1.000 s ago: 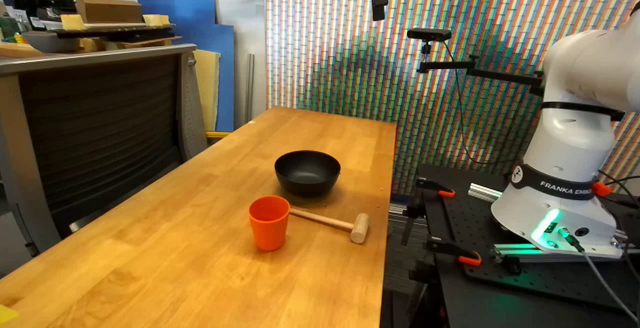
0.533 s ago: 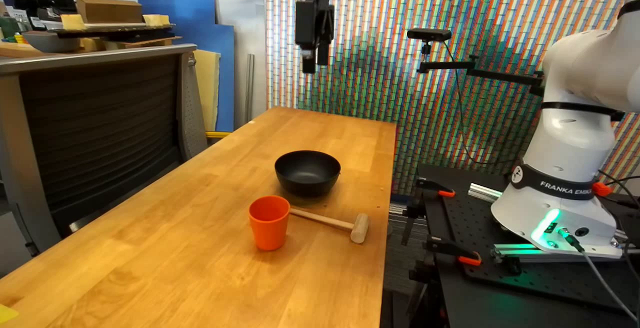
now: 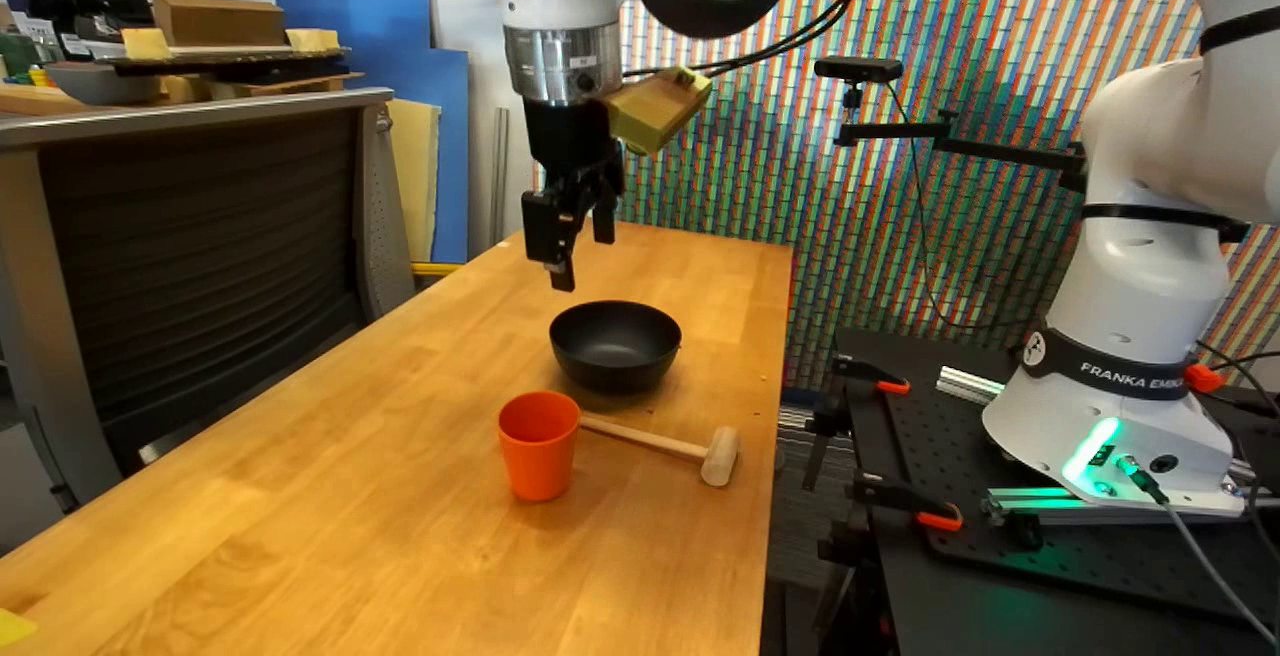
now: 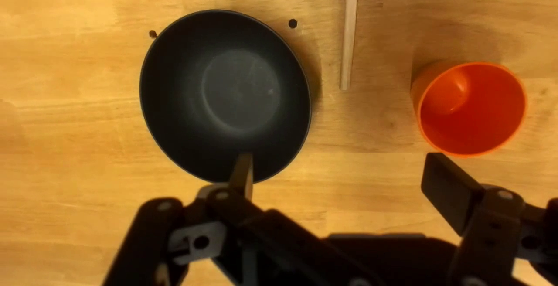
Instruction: Put the cup in the bowl
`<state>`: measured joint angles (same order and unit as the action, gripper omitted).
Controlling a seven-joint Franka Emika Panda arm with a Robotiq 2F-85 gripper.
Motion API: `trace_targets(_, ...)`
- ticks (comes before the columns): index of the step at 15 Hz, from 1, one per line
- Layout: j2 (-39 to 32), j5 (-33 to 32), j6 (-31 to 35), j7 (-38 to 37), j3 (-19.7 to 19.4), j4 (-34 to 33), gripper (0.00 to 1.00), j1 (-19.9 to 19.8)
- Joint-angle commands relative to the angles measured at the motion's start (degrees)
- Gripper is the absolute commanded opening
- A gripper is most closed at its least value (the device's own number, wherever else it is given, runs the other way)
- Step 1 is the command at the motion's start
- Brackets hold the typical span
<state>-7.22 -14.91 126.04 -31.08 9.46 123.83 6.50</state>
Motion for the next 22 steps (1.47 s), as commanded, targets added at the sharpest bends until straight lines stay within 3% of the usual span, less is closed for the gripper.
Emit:
trace_targets(1, -6.35, -1.98, 0.08, -5.11, -1.63, -3.88, 1.00, 3.15)
trace_targets(12, -17.51, 3.17, 0.85, -8.65, -3.91, -9.36, 1.00, 7.49)
trace_targets(13, -18.22, 3.74, 0.94, -8.31, -4.00, -9.74, 0.75, 7.54)
trace_targets(15, -19.33, 5.59, 1.15, -7.87, -3.81, -10.25, 0.66, 7.59)
trace_targets(22, -21.28, 10.34, 1.23, -6.21, -3.82, -11.42, 0.11, 7.41)
